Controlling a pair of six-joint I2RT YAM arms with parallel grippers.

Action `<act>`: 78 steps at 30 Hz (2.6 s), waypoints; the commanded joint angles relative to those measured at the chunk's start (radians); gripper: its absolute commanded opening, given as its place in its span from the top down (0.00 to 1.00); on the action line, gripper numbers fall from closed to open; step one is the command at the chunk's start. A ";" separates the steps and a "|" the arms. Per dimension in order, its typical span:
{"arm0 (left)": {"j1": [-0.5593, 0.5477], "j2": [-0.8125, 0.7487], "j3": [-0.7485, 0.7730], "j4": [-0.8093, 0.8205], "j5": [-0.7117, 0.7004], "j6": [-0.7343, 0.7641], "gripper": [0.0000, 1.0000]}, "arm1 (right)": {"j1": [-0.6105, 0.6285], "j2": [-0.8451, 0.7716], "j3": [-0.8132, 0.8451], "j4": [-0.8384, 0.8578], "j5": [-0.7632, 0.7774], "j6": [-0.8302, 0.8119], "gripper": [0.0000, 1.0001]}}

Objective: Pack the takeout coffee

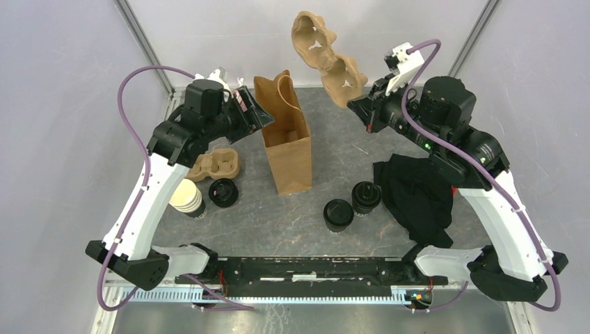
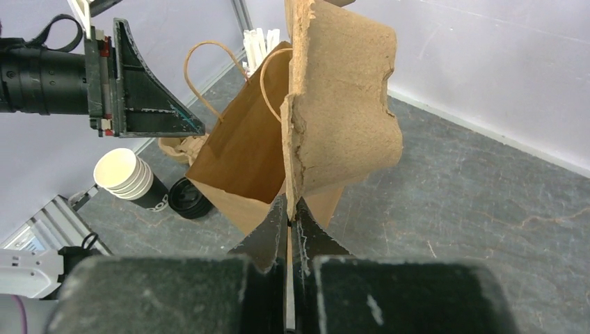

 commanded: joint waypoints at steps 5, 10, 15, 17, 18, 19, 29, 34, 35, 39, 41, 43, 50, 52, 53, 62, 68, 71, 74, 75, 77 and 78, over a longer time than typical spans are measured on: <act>-0.097 0.055 0.017 -0.071 -0.256 0.011 0.34 | -0.002 -0.129 -0.047 -0.064 0.022 0.105 1.00; -0.115 0.089 0.043 -0.137 -0.342 0.108 0.47 | -0.002 -0.163 -0.055 -0.112 0.042 0.100 1.00; -0.115 0.105 0.037 -0.103 -0.312 0.248 0.62 | -0.002 -0.185 -0.058 -0.138 0.047 0.076 1.00; -0.116 0.124 0.044 -0.090 -0.262 0.303 0.69 | -0.002 -0.189 -0.058 -0.149 0.048 0.061 1.00; -0.116 0.132 0.049 -0.087 -0.235 0.327 0.73 | -0.002 -0.189 -0.055 -0.156 0.046 0.053 1.00; -0.116 0.132 0.047 -0.080 -0.213 0.349 0.77 | -0.002 -0.187 -0.050 -0.166 0.042 0.042 1.00; -0.115 -0.009 -0.051 0.035 -0.006 0.660 0.92 | -0.002 -0.149 -0.008 -0.185 -0.183 -0.057 1.00; -0.115 -0.060 -0.110 0.070 0.076 0.729 0.94 | -0.003 -0.152 -0.044 -0.149 -0.315 -0.036 1.00; -0.115 -0.071 -0.126 0.082 0.083 0.736 0.94 | -0.002 -0.151 -0.045 -0.152 -0.322 -0.032 1.00; -0.115 -0.083 -0.169 0.099 0.001 0.743 0.77 | -0.001 -0.152 -0.030 -0.155 -0.346 -0.018 1.00; -0.115 -0.075 -0.172 0.090 -0.040 0.719 0.69 | -0.002 -0.155 -0.028 -0.155 -0.351 -0.008 1.00; -0.115 -0.065 -0.160 0.067 -0.087 0.673 0.53 | -0.002 -0.155 -0.030 -0.158 -0.364 0.002 1.00; -0.115 -0.070 0.066 -0.112 -0.141 0.448 0.14 | -0.001 -0.155 -0.042 -0.157 -0.374 0.043 1.00; -0.115 -0.105 0.116 -0.124 -0.107 0.398 0.09 | -0.002 -0.157 -0.055 -0.138 -0.386 0.058 1.00; -0.116 -0.129 0.130 -0.125 -0.097 0.374 0.08 | -0.002 -0.155 -0.057 -0.129 -0.393 0.060 1.00; -0.115 -0.299 0.124 0.014 0.107 -0.057 0.18 | -0.002 -0.162 -0.151 -0.066 -0.562 0.075 1.00; -0.115 -0.406 0.090 0.102 0.074 -0.204 0.18 | -0.002 -0.235 -0.301 0.109 -0.747 0.211 1.00; -0.115 -0.413 0.111 0.039 0.043 -0.262 0.23 | -0.003 -0.263 -0.341 0.171 -0.808 0.259 1.00; -0.115 -0.409 0.123 0.020 0.064 -0.263 0.25 | -0.002 -0.278 -0.373 0.203 -0.869 0.290 1.00; -0.115 -0.410 0.126 0.013 0.068 -0.259 0.26 | -0.002 -0.284 -0.380 0.214 -0.882 0.298 1.00; -0.115 -0.413 0.124 0.021 0.089 -0.247 0.26 | -0.002 -0.291 -0.396 0.242 -0.914 0.319 1.00; -0.115 -0.410 0.128 0.033 0.104 -0.240 0.28 | -0.001 -0.294 -0.400 0.251 -0.928 0.327 1.00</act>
